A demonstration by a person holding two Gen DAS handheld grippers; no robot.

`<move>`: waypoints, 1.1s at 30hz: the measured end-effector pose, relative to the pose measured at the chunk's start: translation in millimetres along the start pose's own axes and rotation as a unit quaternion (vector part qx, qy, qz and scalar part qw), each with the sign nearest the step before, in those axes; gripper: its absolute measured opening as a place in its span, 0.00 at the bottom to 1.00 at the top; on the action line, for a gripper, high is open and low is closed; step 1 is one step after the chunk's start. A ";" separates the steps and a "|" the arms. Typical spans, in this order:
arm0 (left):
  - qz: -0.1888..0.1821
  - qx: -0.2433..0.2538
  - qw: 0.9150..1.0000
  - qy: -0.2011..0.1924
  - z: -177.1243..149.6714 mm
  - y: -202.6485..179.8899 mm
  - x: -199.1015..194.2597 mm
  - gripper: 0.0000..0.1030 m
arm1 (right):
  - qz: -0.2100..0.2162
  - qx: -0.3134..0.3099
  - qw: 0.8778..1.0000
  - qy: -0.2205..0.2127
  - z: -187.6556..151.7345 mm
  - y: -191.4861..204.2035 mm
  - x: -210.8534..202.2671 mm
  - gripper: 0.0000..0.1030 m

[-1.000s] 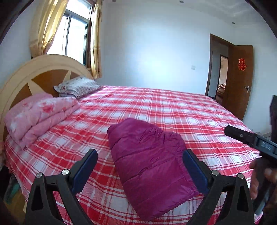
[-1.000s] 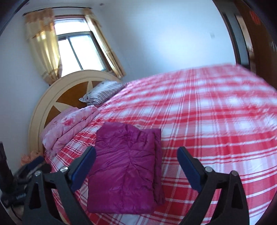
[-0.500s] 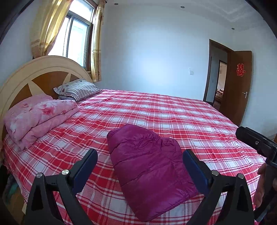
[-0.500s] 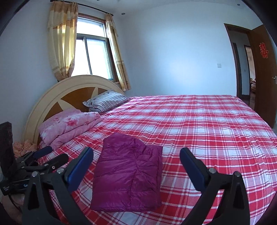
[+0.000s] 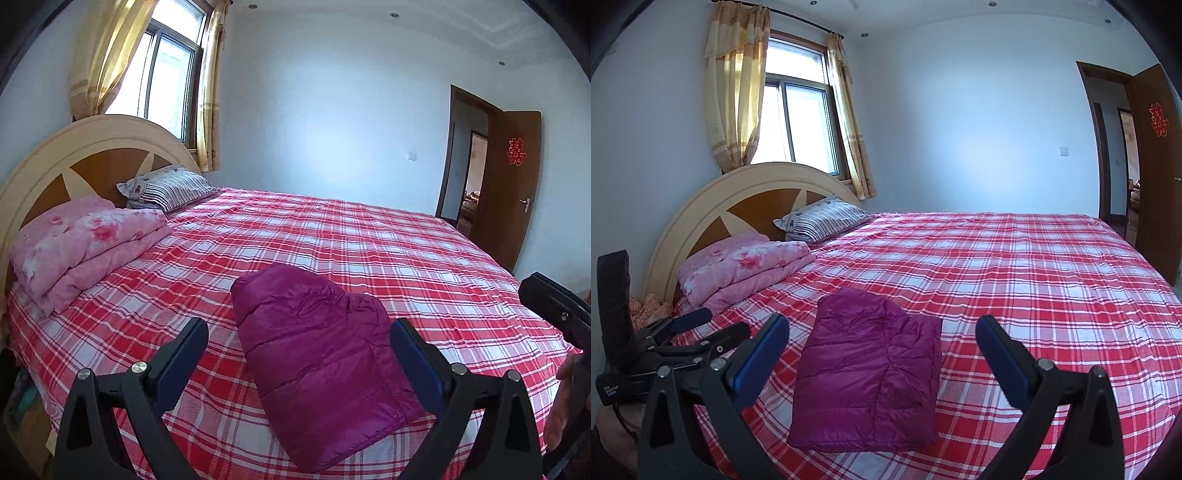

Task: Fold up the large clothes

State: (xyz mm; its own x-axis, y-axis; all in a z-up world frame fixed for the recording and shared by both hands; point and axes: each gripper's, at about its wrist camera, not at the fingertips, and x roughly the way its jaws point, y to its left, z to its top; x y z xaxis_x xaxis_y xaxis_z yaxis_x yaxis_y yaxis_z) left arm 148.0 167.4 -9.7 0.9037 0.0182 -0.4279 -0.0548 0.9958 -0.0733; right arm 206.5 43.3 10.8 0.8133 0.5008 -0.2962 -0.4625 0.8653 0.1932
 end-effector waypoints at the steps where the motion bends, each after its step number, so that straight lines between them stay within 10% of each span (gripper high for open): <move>1: 0.001 -0.002 1.000 0.000 -0.1 0.7 0.0 0.96 | 0.000 -0.001 1.000 -0.001 0.3 -0.1 0.2 1.00; 33: 0.035 0.014 0.999 -0.003 0.9 -4.9 0.4 0.97 | 0.010 -0.021 1.000 -0.007 -2.4 10.6 -4.1 1.00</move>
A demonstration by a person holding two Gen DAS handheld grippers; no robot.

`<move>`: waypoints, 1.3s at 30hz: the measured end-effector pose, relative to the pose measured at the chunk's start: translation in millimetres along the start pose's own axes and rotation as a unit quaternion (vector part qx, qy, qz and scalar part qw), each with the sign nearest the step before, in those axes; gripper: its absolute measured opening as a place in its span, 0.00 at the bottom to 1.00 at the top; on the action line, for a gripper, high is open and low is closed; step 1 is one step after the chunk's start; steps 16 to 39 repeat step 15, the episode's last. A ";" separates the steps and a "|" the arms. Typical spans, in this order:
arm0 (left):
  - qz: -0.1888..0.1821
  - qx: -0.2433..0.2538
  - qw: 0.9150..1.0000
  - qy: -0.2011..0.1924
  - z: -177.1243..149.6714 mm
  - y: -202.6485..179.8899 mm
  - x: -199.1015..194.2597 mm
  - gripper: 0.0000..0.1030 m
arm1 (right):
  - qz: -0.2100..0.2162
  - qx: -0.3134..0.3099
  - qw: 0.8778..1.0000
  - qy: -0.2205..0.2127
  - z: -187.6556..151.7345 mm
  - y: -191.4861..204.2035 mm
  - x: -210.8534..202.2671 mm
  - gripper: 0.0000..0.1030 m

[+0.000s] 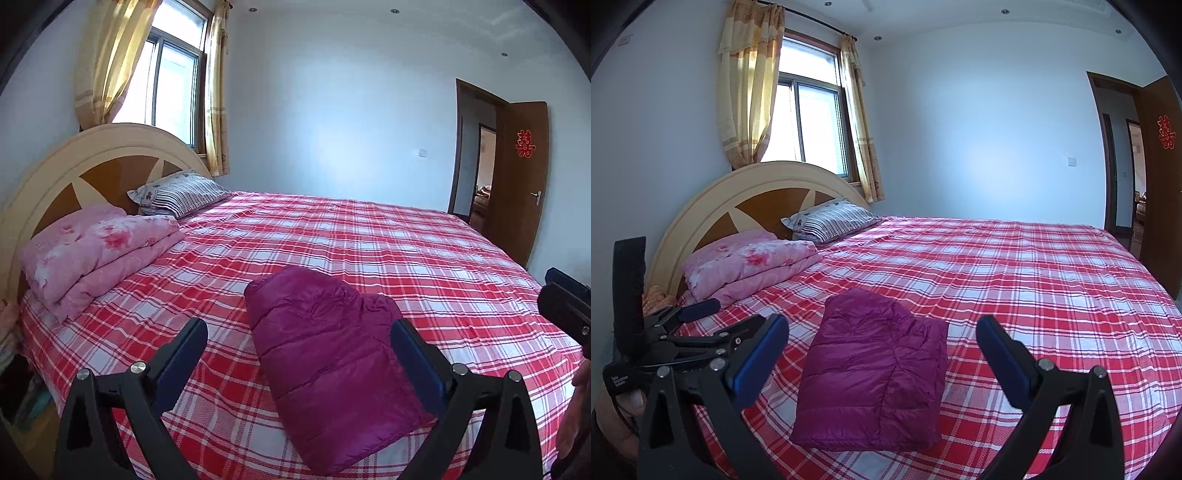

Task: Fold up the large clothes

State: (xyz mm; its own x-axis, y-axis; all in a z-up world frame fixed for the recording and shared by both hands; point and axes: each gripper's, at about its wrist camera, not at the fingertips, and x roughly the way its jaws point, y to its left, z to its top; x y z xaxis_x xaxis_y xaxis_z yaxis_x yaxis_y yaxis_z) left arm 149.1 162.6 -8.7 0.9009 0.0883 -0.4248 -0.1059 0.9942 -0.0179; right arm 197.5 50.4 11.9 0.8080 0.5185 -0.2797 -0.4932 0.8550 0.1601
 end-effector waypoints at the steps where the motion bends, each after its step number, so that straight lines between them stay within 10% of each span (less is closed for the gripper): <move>1: 0.002 -0.002 1.000 0.001 -0.1 1.1 0.8 0.97 | 0.000 -0.001 1.000 0.000 -0.1 -0.1 0.1 1.00; 39: -0.003 -0.005 1.000 -0.003 -3.9 5.1 4.2 0.98 | 0.000 -0.008 1.000 0.001 -1.1 0.7 -1.3 1.00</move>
